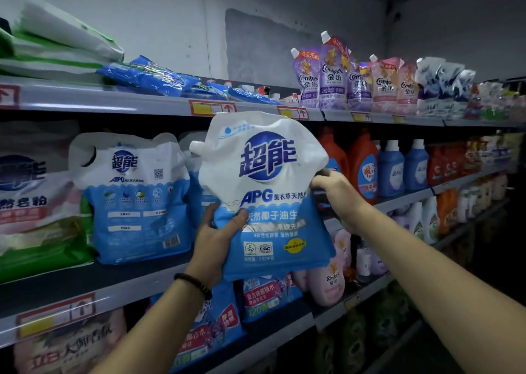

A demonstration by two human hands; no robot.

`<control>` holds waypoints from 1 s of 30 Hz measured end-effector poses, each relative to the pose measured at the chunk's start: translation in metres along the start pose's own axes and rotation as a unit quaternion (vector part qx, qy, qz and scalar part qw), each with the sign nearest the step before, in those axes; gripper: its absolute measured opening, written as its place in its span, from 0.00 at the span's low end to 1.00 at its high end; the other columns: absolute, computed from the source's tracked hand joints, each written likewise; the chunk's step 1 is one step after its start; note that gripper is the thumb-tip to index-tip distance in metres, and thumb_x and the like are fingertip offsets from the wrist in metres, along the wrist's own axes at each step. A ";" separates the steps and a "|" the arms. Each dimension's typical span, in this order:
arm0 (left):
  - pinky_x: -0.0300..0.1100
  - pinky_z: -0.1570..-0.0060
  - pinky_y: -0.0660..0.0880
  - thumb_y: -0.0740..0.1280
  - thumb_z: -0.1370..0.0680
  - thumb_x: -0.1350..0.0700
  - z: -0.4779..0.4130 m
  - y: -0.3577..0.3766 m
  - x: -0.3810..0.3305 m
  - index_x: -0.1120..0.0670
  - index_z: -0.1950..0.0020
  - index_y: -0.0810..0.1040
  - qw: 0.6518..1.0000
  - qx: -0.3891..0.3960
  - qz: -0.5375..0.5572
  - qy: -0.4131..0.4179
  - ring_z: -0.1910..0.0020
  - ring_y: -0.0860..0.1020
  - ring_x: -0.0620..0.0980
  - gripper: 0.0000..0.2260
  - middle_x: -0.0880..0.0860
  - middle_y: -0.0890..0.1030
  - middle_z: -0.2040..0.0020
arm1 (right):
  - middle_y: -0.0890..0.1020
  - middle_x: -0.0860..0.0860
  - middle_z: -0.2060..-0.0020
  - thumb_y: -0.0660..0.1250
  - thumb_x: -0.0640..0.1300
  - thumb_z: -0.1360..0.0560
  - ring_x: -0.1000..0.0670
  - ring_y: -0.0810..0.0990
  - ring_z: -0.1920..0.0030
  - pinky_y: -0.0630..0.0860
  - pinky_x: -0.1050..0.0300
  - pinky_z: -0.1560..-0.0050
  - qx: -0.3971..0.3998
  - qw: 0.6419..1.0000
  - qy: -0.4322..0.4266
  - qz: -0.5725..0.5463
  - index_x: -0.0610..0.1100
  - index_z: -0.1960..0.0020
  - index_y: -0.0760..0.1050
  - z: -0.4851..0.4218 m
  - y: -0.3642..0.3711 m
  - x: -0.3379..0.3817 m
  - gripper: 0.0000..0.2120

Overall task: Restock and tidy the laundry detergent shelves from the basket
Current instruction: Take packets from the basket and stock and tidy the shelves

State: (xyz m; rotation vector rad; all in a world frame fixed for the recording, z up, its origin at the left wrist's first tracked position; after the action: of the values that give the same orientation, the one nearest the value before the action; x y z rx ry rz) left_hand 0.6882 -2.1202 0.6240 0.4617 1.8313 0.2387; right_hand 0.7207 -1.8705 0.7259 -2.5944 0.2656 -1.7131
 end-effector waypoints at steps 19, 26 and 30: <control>0.36 0.58 0.83 0.81 0.27 0.60 -0.086 0.020 0.024 0.46 0.37 0.73 0.968 0.059 -0.239 0.050 0.52 0.87 0.41 0.25 0.49 0.88 0.45 | 0.90 0.43 0.51 0.82 0.32 0.35 0.40 0.89 0.54 0.86 0.46 0.53 -0.010 0.994 0.075 -0.082 0.40 0.46 0.83 -0.080 -0.006 -0.119 0.20; 0.40 0.41 0.82 0.88 0.37 0.56 -0.160 0.026 0.035 0.45 0.28 0.70 0.943 0.079 -0.306 0.100 0.40 0.83 0.38 0.43 0.37 0.84 0.39 | 0.89 0.46 0.47 0.81 0.34 0.30 0.42 0.89 0.48 0.86 0.47 0.50 0.035 0.998 0.023 -0.047 0.42 0.37 0.80 -0.150 -0.026 -0.141 0.23; 0.34 0.40 0.79 0.88 0.37 0.55 -0.180 0.031 0.052 0.44 0.26 0.68 0.941 0.071 -0.308 0.123 0.39 0.80 0.32 0.45 0.37 0.80 0.35 | 0.89 0.49 0.45 0.81 0.37 0.29 0.45 0.89 0.45 0.86 0.44 0.46 0.032 0.999 0.005 -0.025 0.45 0.36 0.81 -0.175 -0.031 -0.160 0.24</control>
State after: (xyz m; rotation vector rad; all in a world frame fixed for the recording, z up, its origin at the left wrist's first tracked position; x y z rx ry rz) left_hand 0.5098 -2.0575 0.6463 -0.0664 2.1503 -0.2811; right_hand 0.5031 -1.8022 0.6530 -2.5686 0.1455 -1.7208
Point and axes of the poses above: each hand's wrist, its own z-axis away from the middle knuckle, its own y-axis out of the palm, x = y × z, the point moved 5 cm from there along -z, towards the middle knuckle
